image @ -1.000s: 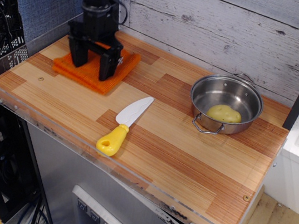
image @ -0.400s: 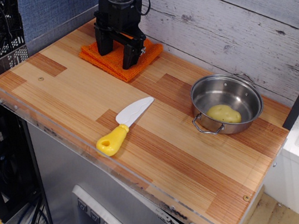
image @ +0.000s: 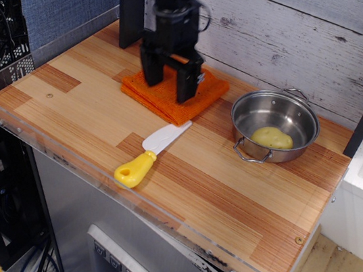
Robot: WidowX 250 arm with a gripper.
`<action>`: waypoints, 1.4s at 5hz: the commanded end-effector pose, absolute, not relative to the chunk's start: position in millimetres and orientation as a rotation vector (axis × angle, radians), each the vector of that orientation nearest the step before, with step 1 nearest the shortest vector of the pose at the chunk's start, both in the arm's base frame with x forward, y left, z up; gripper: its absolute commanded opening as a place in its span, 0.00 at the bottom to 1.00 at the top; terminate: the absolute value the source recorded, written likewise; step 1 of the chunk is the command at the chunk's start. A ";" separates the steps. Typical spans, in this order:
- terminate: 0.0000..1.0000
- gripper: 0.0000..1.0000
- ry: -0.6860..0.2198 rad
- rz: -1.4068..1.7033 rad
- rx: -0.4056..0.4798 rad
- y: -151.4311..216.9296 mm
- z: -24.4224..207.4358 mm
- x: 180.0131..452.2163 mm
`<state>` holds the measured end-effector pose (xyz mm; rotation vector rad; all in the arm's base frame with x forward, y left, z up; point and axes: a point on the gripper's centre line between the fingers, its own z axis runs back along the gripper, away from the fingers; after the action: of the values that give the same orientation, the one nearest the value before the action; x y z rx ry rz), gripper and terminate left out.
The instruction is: Place the cloth behind the knife.
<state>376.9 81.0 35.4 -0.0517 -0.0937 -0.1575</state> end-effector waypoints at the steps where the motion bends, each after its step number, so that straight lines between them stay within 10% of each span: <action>1: 0.00 1.00 -0.258 -0.056 -0.048 106.5 119.0 401.6; 5: 0.00 1.00 -0.252 -0.026 0.042 85.8 199.1 343.1; 7: 0.00 1.00 -0.213 -0.029 0.043 68.5 179.5 301.9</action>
<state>306.9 71.5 159.1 0.0240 -0.1522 -0.0297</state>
